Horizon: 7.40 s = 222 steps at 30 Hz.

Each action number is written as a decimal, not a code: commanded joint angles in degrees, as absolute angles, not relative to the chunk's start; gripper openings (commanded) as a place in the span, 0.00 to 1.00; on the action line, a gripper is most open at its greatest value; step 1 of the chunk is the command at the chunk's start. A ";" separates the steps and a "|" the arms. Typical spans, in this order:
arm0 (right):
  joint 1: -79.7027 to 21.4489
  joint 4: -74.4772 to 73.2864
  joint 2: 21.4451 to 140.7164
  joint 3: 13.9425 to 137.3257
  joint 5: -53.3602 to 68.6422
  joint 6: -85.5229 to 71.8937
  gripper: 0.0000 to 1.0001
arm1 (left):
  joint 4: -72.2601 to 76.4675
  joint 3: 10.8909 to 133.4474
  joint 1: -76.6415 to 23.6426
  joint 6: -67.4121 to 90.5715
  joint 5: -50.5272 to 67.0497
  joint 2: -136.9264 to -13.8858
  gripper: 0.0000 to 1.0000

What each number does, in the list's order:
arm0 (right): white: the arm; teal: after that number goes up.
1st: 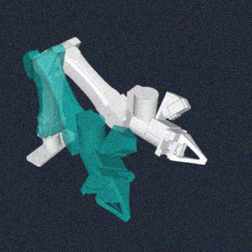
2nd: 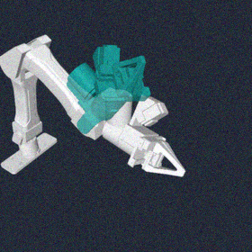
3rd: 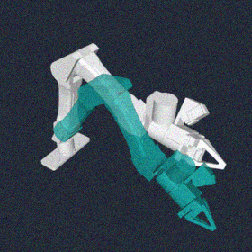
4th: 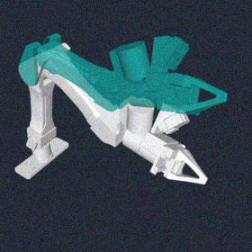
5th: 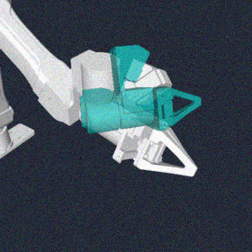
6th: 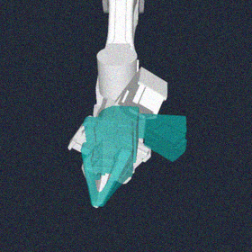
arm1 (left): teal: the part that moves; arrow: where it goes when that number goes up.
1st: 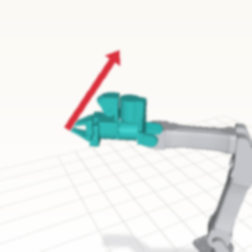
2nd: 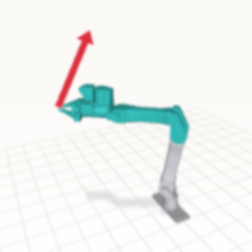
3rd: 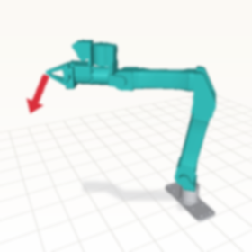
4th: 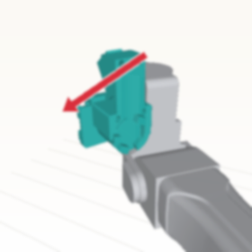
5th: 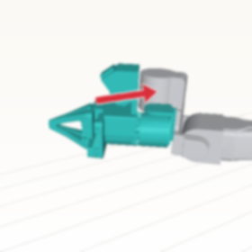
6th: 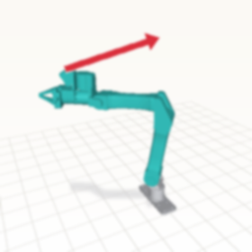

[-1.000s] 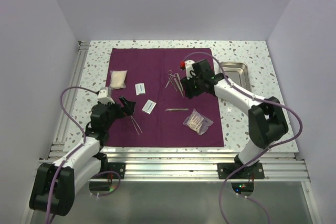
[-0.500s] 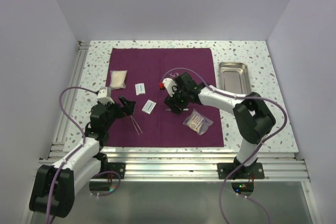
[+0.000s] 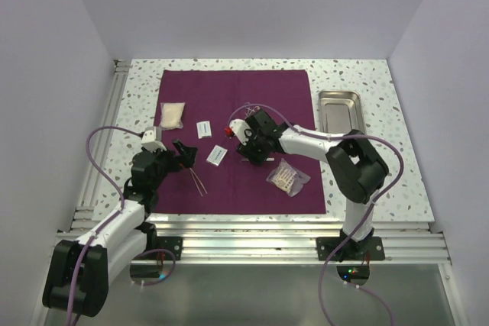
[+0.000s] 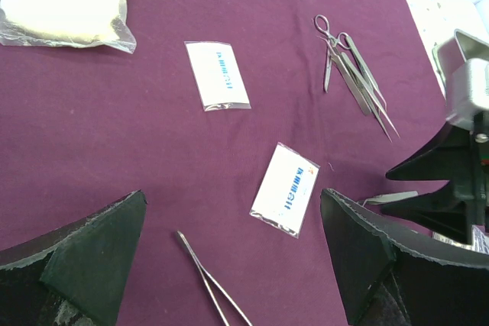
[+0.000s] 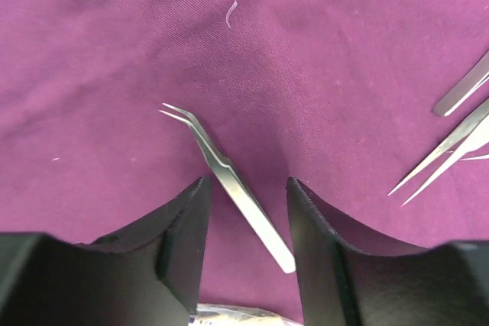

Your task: Prepare the surgical pack

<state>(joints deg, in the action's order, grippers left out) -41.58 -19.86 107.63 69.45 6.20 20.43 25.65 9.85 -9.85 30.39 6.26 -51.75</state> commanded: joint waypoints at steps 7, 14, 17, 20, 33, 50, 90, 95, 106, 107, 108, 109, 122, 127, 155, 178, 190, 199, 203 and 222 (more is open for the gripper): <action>-41.57 -20.57 110.13 72.51 4.31 20.92 0.36 | 27.16 11.25 -10.20 29.18 7.12 -51.59 1.00; -41.57 -20.39 109.34 71.98 4.48 19.87 0.06 | 27.16 11.25 -10.11 29.09 6.94 -51.68 1.00; -41.22 -18.20 105.83 70.84 2.73 17.15 0.00 | 27.07 11.25 -10.20 29.09 6.94 -51.59 1.00; -37.64 -16.79 101.26 70.75 2.55 13.28 0.00 | 27.07 11.25 -10.20 29.09 6.94 -51.50 1.00; -15.23 -25.04 97.46 81.38 -12.20 0.44 0.00 | 27.07 11.34 -10.20 29.18 7.12 -51.50 1.00; -3.87 -27.16 113.46 88.15 -12.83 -6.77 0.00 | 27.07 11.34 -10.20 29.09 6.77 -51.94 1.00; -55.53 -21.53 108.61 86.46 -15.73 -22.06 0.63 | 17.84 12.04 -0.53 39.55 -2.38 -52.38 1.00; -62.74 -21.97 115.13 91.75 -19.86 -24.34 0.66 | 17.58 11.51 2.02 40.43 -1.05 -52.47 1.00; -68.20 -25.13 125.06 100.02 -22.06 -26.89 0.60 | 13.97 12.30 2.46 42.36 -5.54 -51.50 1.00; -68.20 -25.57 125.94 100.37 -22.41 -26.98 0.59 | 13.97 12.30 2.46 42.19 -5.36 -51.42 1.00; -68.12 -25.75 126.30 100.81 -22.59 -26.98 0.58 | 14.06 12.30 2.55 42.10 -5.10 -51.42 1.00; -68.20 -25.84 126.56 100.90 -22.59 -26.98 0.57 | 14.24 12.30 2.46 42.01 -4.84 -51.33 1.00; -68.20 -25.58 129.55 99.93 -19.60 -28.56 0.32 | 15.12 12.39 2.46 40.61 -2.81 -51.68 1.00; -68.29 -24.79 127.80 99.06 -19.51 -28.04 0.13 | 15.38 12.39 2.46 40.17 -2.29 -51.77 1.00; -8.47 -16.62 94.21 71.90 -6.25 -14.94 0.07 | 19.07 11.78 2.37 36.91 4.39 -52.73 1.00; -0.79 -18.73 112.08 77.62 -13.10 -14.59 0.30 | 20.83 11.60 2.37 36.30 5.89 -54.76 1.00; -15.70 -15.74 94.31 73.65 -11.62 -9.76 0.54 | 21.09 12.04 2.37 36.12 6.94 -55.90 1.00; -29.69 -19.86 105.55 82.61 -4.75 -4.93 0.52 | 21.01 12.13 2.37 35.60 7.21 -55.90 1.00; -32.78 -22.84 110.82 86.48 -7.72 -4.48 0.50 | 21.01 12.13 2.37 35.60 7.21 -55.90 1.00; -36.83 -26.54 119.00 87.71 -16.61 -2.99 0.38 | 20.83 12.13 2.37 35.51 7.56 -55.63 1.00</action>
